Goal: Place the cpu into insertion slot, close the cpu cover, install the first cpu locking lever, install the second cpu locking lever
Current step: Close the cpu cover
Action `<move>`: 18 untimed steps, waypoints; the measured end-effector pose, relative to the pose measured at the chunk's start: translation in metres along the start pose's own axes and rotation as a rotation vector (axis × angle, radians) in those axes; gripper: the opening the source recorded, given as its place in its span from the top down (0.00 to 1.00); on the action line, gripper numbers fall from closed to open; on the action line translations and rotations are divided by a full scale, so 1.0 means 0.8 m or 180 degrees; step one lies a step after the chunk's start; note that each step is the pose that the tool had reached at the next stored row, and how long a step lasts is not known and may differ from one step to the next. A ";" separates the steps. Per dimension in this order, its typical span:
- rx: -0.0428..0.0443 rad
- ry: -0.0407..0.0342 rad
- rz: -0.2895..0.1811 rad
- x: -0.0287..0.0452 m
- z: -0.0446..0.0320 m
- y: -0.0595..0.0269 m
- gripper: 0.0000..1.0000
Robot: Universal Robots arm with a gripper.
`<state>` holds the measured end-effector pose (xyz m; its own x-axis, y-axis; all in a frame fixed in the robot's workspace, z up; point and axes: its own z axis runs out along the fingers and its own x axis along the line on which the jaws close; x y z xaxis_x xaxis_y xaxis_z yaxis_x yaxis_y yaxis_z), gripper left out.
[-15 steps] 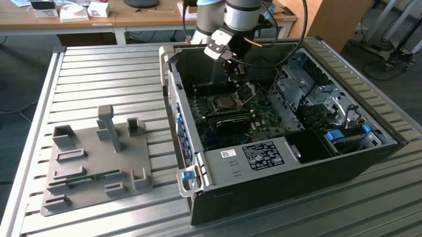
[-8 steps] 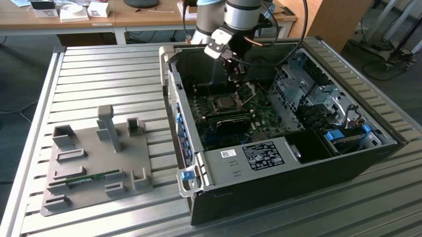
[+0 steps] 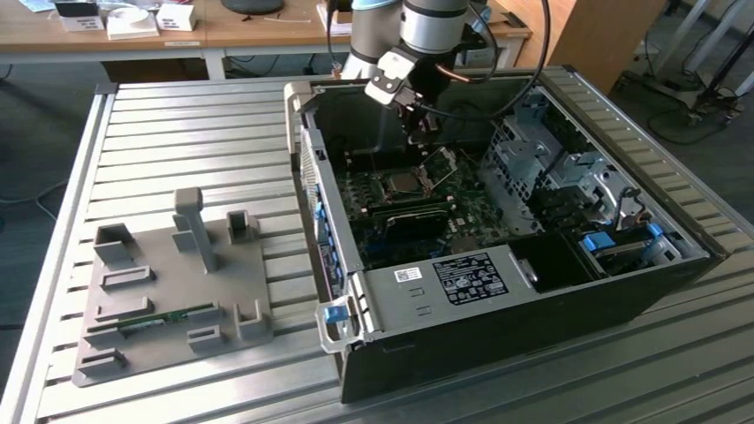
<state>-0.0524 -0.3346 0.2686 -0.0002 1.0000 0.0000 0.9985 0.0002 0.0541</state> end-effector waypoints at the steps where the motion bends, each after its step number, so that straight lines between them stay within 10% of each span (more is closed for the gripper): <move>1: 0.0000 0.0000 0.0000 0.0000 -0.0003 0.000 0.89; 18: 0.0000 0.0000 0.0000 0.0000 -0.0004 0.008 0.89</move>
<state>-0.0460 -0.3346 0.2693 -0.0003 1.0000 0.0001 0.9985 0.0003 0.0541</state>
